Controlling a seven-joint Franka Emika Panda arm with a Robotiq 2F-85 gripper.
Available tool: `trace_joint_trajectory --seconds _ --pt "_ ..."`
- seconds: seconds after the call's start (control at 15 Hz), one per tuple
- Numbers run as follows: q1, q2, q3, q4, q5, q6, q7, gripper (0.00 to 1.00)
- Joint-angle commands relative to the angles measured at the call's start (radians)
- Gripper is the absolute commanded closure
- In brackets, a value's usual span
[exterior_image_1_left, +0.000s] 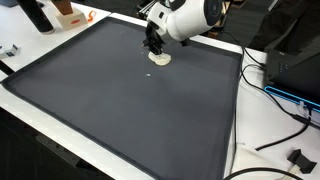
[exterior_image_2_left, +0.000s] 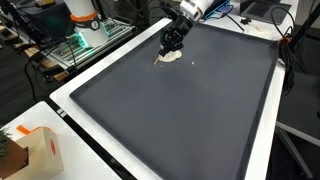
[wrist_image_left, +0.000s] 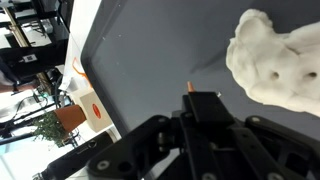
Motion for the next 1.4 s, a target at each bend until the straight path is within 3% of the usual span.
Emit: trace_joint_trajectory --seconds 0.0,0.93,1.33 --pt "0.004 -0.025 0.006 -0.038 -0.046 0.031 -0.04 0.97" --pt "-0.028 -0.193 0.027 -0.184 -0.083 0.232 -0.273 0.97" --pt "-0.068 -0.297 0.034 -0.264 -0.033 0.41 -0.434 0.97"
